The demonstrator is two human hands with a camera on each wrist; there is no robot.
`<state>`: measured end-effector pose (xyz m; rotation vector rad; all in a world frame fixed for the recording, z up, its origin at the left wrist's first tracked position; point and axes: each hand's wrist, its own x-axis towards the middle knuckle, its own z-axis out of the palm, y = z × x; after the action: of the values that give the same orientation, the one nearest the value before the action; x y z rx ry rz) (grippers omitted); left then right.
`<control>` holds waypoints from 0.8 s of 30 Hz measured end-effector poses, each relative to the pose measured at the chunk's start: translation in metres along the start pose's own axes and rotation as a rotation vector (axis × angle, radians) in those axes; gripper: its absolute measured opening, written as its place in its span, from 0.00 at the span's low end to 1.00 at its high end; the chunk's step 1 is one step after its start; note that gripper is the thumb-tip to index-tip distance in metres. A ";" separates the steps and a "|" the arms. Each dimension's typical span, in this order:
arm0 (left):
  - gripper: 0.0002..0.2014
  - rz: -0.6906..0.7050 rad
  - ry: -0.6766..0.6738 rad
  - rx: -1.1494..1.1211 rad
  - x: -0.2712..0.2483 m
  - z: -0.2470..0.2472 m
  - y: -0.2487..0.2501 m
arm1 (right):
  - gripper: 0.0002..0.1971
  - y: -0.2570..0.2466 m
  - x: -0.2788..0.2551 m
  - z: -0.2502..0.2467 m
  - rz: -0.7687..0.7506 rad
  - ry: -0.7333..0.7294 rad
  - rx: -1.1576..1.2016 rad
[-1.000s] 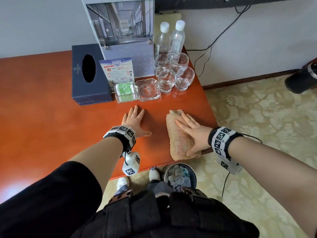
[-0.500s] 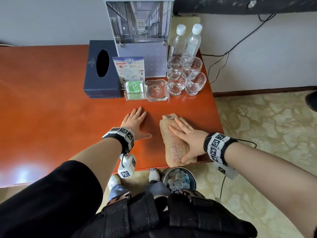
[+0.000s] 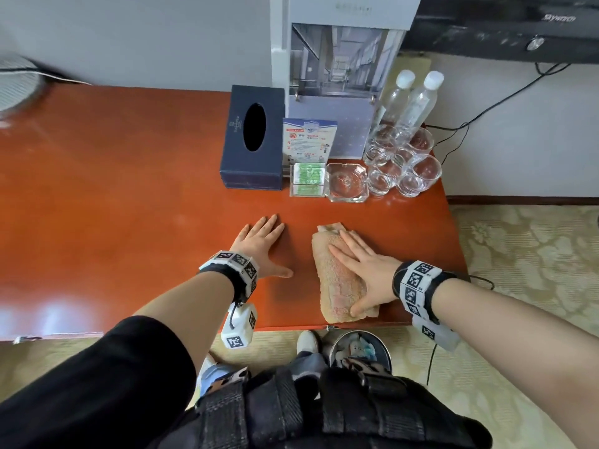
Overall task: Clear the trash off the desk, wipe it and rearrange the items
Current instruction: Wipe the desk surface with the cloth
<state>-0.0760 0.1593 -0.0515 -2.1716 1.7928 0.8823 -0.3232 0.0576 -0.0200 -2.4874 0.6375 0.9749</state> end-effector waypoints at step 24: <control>0.54 -0.048 0.003 -0.013 -0.111 -0.004 -0.267 | 0.67 -0.242 0.129 -0.069 -0.071 -0.017 -0.064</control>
<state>0.1670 0.3163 -0.0465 -2.2150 1.7336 0.8831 -0.0716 0.1870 -0.0181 -2.5358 0.5165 1.0029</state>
